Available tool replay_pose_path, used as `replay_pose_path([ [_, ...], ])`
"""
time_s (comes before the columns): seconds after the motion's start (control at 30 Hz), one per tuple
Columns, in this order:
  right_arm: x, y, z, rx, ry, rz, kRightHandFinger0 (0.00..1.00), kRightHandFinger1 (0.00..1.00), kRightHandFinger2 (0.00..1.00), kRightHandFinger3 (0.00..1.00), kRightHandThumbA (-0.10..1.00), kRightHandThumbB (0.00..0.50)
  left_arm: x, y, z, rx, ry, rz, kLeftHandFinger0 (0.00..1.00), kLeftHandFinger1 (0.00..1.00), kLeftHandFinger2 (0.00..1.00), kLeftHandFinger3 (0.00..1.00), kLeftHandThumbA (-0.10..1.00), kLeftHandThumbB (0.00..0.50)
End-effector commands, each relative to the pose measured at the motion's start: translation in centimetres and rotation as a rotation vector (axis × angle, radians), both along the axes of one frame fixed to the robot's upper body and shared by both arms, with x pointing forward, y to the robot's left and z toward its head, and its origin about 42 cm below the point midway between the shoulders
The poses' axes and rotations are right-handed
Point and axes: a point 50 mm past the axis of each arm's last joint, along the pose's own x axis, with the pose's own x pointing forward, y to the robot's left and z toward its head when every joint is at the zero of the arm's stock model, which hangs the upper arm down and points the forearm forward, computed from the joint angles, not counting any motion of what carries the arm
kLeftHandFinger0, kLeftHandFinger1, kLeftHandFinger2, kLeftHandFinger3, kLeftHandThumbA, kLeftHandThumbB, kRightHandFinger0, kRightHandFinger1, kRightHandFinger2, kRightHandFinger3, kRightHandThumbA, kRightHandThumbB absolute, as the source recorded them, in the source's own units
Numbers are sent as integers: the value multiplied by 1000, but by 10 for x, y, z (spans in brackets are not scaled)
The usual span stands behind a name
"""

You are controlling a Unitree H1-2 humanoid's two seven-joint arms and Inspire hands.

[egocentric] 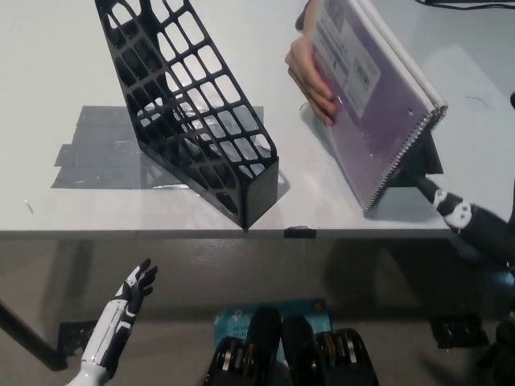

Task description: A person hands a notebook to the robot and the robot grabs it with its right hand and places it in the magazine stand kept in the centre of the desk infront of it.

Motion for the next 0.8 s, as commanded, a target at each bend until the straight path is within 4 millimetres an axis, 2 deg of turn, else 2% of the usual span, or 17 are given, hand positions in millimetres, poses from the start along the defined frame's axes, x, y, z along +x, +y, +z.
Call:
replay_pose_path([
  [0.0,13,2,14,45,-9,-8,1000,1000,1000,1000,1000,248,4,4,10,15,-55,-29,1000,1000,1000,1000,1000,500],
  [0.07,20,4,17,39,-4,-7,1000,1000,1000,1000,1000,218,4,5,10,18,-54,-31,1000,1000,1000,1000,1000,500],
  [0.13,27,6,17,30,5,5,1000,1000,1000,1000,1000,211,4,5,9,17,-53,-32,1000,1000,1000,1000,1000,500],
  [0.2,36,7,16,18,38,14,1000,1000,1000,1000,1000,244,4,4,9,18,-53,-30,1000,1000,1000,1000,1000,500],
  [0.27,41,7,14,24,59,21,1000,1000,1000,1000,1000,256,4,4,9,19,-53,-30,1000,1000,1000,1000,1000,500],
  [0.53,65,15,8,-7,141,2,1000,1000,1000,1000,1000,256,9,3,12,24,-63,-35,1000,1000,1000,1000,1000,500],
  [0.57,67,17,8,-9,149,1,1000,1000,1000,1000,1000,280,9,4,12,27,-63,-35,1000,1000,1000,1000,1000,500],
  [0.67,74,24,7,6,172,41,1000,1000,1000,1000,1000,305,8,3,13,28,-65,-37,1000,1000,1000,1000,1000,500],
  [0.73,79,27,8,14,179,62,1000,1000,1000,1000,1000,295,10,4,14,33,-69,-37,1000,1000,1000,1000,1000,500],
  [0.77,82,29,8,24,176,76,1000,1000,1000,1000,1000,270,11,4,15,33,-71,-38,1000,1000,1000,1000,1000,500],
])
